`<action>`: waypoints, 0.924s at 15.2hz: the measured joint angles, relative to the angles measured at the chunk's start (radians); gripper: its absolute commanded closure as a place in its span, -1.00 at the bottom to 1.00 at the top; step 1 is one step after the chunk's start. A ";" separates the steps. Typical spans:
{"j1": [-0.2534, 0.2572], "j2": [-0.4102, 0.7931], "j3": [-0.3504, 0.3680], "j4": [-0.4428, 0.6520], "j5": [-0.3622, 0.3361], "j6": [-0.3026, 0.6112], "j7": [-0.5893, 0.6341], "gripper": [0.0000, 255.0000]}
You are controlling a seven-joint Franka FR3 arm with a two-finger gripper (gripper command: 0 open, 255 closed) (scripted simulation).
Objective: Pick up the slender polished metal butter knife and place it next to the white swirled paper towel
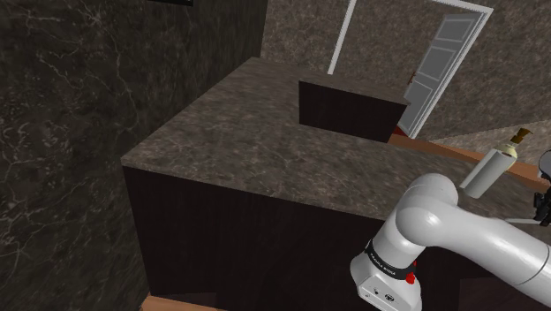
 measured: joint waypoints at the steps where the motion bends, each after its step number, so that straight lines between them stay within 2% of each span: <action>1: -0.003 -0.006 -0.007 -0.005 -0.006 0.006 0.001 1.00; 10: -0.013 -0.023 -0.027 -0.018 -0.023 0.023 0.003 1.00; 11: -0.013 -0.023 -0.027 -0.019 -0.023 0.023 0.003 -1.00; 14: -0.013 -0.023 -0.027 -0.019 -0.022 0.023 0.004 -1.00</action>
